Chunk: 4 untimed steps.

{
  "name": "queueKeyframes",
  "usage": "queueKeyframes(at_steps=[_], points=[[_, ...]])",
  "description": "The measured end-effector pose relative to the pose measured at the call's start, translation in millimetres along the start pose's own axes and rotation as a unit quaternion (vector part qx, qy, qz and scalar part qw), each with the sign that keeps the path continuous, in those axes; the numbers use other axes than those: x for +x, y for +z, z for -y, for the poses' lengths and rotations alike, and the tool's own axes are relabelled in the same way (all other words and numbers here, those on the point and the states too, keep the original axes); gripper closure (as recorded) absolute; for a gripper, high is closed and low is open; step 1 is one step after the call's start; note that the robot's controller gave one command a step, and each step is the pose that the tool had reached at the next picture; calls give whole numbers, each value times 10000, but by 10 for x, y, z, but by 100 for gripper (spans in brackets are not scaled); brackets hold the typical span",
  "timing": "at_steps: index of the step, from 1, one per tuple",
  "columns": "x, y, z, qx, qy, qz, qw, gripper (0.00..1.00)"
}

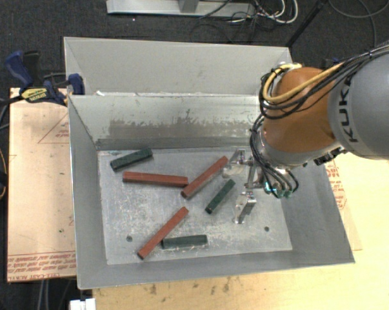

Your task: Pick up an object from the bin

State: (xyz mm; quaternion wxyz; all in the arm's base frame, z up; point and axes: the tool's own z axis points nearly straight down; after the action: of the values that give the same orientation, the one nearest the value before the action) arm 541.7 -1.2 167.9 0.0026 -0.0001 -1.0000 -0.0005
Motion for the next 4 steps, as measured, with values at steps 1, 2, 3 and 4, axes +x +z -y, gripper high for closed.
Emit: queueKeyframes(at_steps=[1, 2, 3, 4], points=[[-15, -24, 0, 0, 0, 28, 10000, 0], [-151, 373, 70, 3, -355, 61, 9994, 0], [-225, 885, 171, -2, -220, 152, 9996, 100], [-225, 885, 171, -2, -220, 152, 9996, 100]])
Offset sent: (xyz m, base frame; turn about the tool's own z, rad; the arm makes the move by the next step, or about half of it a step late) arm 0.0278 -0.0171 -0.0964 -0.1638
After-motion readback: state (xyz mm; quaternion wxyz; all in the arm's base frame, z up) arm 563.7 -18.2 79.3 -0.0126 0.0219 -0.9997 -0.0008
